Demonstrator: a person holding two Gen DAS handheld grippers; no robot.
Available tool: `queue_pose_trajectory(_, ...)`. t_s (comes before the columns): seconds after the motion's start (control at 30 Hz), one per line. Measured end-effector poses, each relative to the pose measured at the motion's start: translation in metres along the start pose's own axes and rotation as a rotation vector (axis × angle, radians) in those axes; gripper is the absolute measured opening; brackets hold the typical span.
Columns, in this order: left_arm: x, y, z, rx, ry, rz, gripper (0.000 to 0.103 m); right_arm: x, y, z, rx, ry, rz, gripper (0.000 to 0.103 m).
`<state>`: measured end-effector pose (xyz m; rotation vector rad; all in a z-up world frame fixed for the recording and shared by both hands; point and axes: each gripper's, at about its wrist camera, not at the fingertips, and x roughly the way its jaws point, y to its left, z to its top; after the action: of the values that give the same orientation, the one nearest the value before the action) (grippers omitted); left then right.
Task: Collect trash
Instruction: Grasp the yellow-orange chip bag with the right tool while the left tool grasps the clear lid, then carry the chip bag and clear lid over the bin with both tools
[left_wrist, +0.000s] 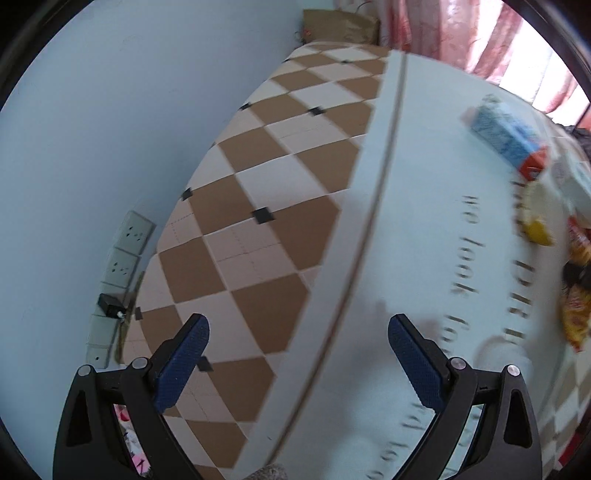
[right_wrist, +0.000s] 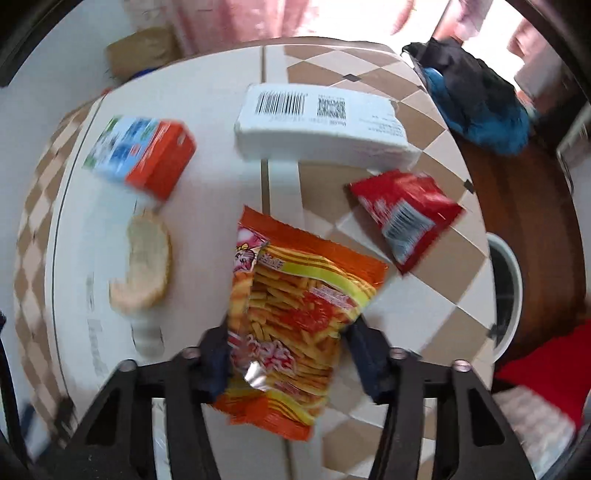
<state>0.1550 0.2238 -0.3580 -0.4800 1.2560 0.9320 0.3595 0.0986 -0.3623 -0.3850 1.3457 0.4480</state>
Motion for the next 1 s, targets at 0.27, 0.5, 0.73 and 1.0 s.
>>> queue_pose_trajectory(0.27, -0.037, -0.044, -0.023, 0.136, -0.023, -0.226, 0.099, -0.017, -0.042, -0.068, -0.126, 0.02, 0.045, 0.043)
queue_pose_trajectory(0.5, -0.024, -0.096, -0.028, 0.231, 0.028, -0.287, 0.093, -0.019, -0.086, -0.1, -0.035, 0.033, 0.074, 0.043)
queue_pose_trajectory(0.73, -0.016, -0.106, -0.027, 0.249, 0.006, -0.268, 0.037, -0.023, -0.081, -0.104, -0.046, 0.008, 0.066, 0.037)
queue_pose_trajectory(1.0, -0.051, -0.101, -0.032, 0.277, -0.1, -0.217, 0.036, -0.055, -0.077, -0.109, -0.076, -0.074, 0.095, 0.034)
